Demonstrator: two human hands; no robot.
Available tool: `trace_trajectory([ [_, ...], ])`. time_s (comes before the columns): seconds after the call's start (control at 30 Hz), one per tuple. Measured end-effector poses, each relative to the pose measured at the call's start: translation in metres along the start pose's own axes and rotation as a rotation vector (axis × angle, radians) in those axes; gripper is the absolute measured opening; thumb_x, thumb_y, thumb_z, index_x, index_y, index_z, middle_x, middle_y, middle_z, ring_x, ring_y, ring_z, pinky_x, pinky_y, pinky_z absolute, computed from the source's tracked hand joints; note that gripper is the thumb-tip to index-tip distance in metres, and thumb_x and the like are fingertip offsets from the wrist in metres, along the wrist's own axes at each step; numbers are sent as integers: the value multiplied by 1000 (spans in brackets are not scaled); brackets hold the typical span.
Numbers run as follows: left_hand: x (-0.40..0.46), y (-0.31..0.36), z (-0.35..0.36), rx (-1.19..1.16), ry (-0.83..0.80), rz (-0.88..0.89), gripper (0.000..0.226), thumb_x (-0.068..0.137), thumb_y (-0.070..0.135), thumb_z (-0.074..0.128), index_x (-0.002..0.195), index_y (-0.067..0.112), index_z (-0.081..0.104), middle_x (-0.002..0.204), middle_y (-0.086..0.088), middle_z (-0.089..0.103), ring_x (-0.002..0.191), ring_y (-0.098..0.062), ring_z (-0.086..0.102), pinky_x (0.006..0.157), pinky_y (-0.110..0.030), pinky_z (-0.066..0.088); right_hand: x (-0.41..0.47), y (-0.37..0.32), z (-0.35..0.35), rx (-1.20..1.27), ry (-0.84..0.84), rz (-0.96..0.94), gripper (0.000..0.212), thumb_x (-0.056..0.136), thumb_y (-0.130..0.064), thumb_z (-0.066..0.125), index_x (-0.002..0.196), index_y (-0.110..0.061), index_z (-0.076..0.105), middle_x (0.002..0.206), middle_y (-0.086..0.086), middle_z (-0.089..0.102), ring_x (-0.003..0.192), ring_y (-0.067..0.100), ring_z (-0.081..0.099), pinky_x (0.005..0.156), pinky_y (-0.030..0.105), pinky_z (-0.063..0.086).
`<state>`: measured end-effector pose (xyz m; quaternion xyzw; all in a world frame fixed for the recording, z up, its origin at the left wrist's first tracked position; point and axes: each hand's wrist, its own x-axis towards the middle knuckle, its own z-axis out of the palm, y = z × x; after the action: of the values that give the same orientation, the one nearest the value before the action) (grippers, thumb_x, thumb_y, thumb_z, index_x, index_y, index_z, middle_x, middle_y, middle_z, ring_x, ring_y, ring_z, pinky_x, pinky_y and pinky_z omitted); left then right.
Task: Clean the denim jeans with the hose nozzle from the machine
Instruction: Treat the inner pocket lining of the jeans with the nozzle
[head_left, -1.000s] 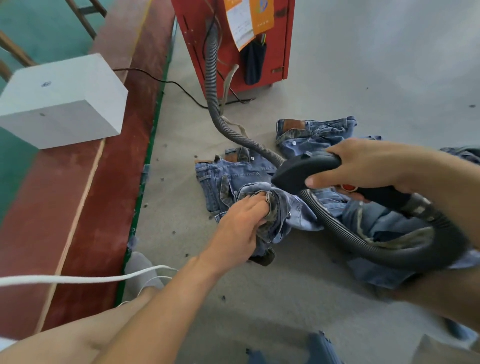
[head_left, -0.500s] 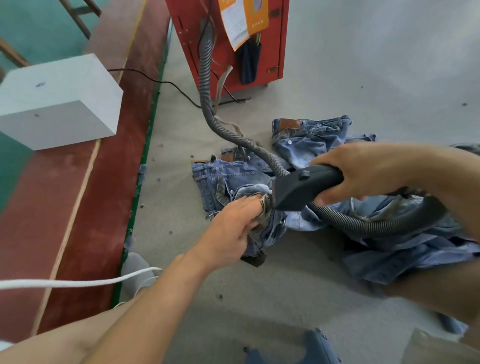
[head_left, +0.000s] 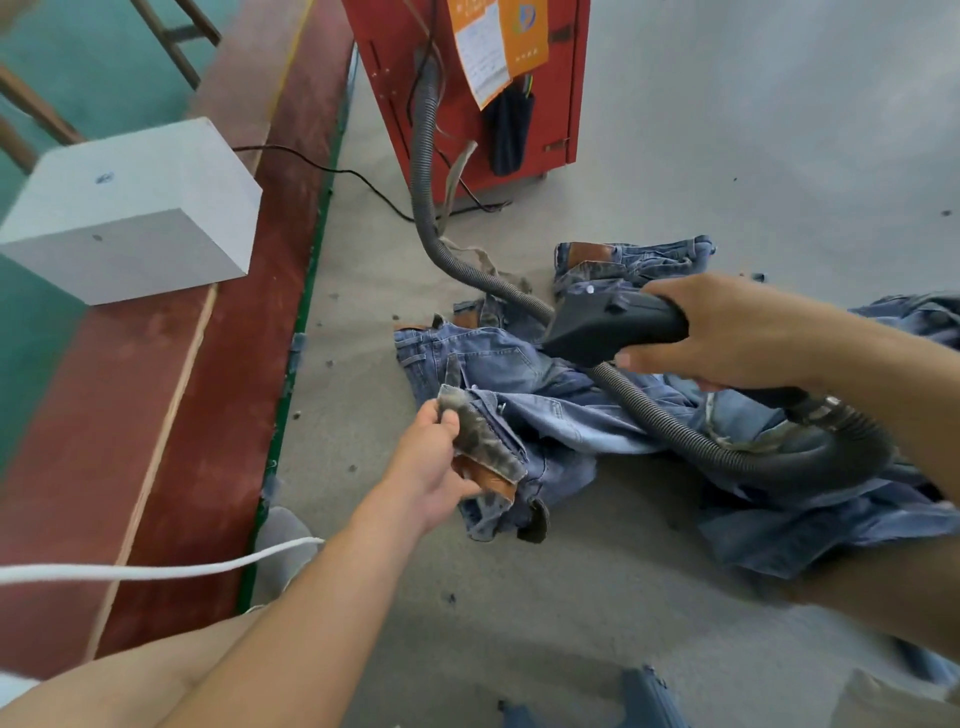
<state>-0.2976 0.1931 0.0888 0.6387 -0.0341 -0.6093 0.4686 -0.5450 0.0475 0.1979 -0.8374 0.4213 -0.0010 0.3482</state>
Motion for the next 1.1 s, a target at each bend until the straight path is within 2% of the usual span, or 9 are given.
trace_trajectory([
  [0.07,2,2,1,-111,-22,-39,30,114,22,33,125,11,58,128,-23,66,112,-39,67,87,-67,56,1,2,9,-106,-83,-10,21,87,-51,75,90,-37,60,75,-20,69,57,1,66,53,22,48],
  [0.17,3,4,6,-224,-41,-62,34,114,24,32,126,3,56,111,-26,73,92,-37,76,68,-54,63,3,-1,28,-212,-198,-17,21,86,-52,76,92,-39,61,73,-13,67,71,-10,61,58,22,42],
  [0.3,4,1,15,-212,-54,-71,35,114,25,29,113,5,58,90,-19,77,73,-28,77,57,-40,61,8,-11,48,-199,-182,-47,21,87,-53,76,90,-38,61,75,-11,68,65,1,63,56,20,40],
  [0.43,8,2,14,-205,-45,-67,40,114,26,30,117,2,61,96,-18,76,86,-29,72,65,-40,63,17,-13,35,-69,103,5,24,86,-53,75,86,-36,58,66,-12,65,54,-4,61,46,14,37],
  [0.5,9,4,14,-254,-32,-79,41,114,28,30,119,1,60,93,-17,76,86,-29,72,67,-41,61,16,-5,15,-51,40,42,22,84,-48,76,85,-33,60,60,-10,68,46,-1,62,42,12,40],
  [0.6,10,4,17,-327,-24,-97,40,114,28,30,117,1,60,88,-17,78,76,-29,76,60,-38,61,10,5,6,-73,-218,90,22,85,-47,78,86,-31,63,62,-3,72,49,13,68,52,22,51],
  [0.7,8,2,22,-392,-33,-133,42,114,29,31,119,0,60,94,-23,77,73,-31,77,55,-39,62,10,0,26,5,-344,67,17,88,-42,80,89,-33,65,61,-4,71,47,10,64,49,17,46],
  [0.93,10,5,29,-406,-35,-133,44,113,28,31,112,-1,64,91,-20,77,93,-31,70,74,-44,55,17,1,27,179,-5,83,19,91,-40,77,89,-26,65,59,-2,69,43,10,60,43,16,45],
  [1.1,12,14,33,-477,-12,-122,41,114,24,32,107,-1,63,80,-20,76,70,-30,75,54,-39,62,6,8,4,144,-197,134,20,88,-42,80,86,-29,66,60,2,70,47,15,61,49,20,50],
])
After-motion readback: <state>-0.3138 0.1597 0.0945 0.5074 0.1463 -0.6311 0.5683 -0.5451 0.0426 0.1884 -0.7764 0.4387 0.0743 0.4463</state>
